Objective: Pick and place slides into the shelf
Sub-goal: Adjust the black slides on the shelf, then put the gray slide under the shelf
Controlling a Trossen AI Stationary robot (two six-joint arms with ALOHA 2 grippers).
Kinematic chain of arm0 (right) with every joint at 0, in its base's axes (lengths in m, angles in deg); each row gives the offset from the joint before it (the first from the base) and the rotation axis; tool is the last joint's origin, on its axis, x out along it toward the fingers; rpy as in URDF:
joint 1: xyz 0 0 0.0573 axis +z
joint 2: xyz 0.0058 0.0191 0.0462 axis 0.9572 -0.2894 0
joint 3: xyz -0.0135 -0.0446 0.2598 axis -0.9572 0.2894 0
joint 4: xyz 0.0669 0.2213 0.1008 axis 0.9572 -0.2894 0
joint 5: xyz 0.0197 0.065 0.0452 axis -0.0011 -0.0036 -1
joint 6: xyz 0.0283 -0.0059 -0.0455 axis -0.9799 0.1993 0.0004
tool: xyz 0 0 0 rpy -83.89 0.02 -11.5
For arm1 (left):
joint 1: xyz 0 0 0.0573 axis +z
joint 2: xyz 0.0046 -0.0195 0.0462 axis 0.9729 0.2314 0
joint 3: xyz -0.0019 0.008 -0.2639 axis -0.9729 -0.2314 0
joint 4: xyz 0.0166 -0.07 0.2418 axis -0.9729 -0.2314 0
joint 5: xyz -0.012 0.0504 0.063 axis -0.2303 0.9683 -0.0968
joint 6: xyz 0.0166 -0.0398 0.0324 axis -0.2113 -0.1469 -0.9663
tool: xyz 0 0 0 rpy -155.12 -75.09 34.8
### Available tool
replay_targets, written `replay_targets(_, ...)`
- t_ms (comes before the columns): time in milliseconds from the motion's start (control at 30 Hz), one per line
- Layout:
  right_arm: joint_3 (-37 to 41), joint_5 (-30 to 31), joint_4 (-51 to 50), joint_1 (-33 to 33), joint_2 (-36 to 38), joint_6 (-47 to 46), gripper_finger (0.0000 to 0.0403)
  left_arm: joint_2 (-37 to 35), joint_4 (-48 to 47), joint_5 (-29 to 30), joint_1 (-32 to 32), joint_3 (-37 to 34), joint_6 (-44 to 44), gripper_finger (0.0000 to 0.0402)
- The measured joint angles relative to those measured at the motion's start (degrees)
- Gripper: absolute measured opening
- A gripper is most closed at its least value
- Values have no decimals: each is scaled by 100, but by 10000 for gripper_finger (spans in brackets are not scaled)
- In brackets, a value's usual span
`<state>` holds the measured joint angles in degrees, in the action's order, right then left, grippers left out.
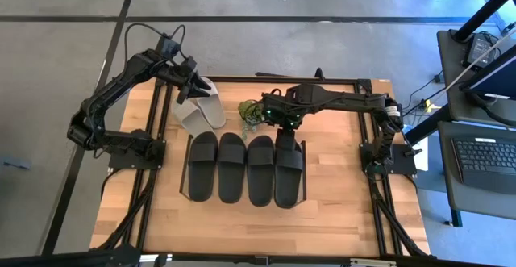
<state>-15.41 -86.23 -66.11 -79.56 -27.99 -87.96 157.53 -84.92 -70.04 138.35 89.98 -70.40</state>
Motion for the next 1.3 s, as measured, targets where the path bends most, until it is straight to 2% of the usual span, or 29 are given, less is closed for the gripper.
replay_targets(300,-409,82,-26,106,2,14,165,0,0,-1,0,0,-2,182)
replay_targets(533,-814,1256,-374,99,2,-124,165,0,0,90,0,0,-2,182)
replay_targets(633,-944,1440,-410,54,77,25,165,0,0,346,2,0,55,182)
replay_targets(900,-958,1403,-437,-653,706,3,165,0,2,1194,-2,0,861,182)
replay_targets(1100,-843,1343,-69,-1210,1189,319,165,0,65,1965,-4,0,887,182)
replay_targets(1167,-652,1057,267,-1405,1332,596,165,0,84,2081,-4,0,889,182)
replay_targets(1300,-104,97,1060,-1984,1572,1170,165,0,173,2493,-54,0,759,182)
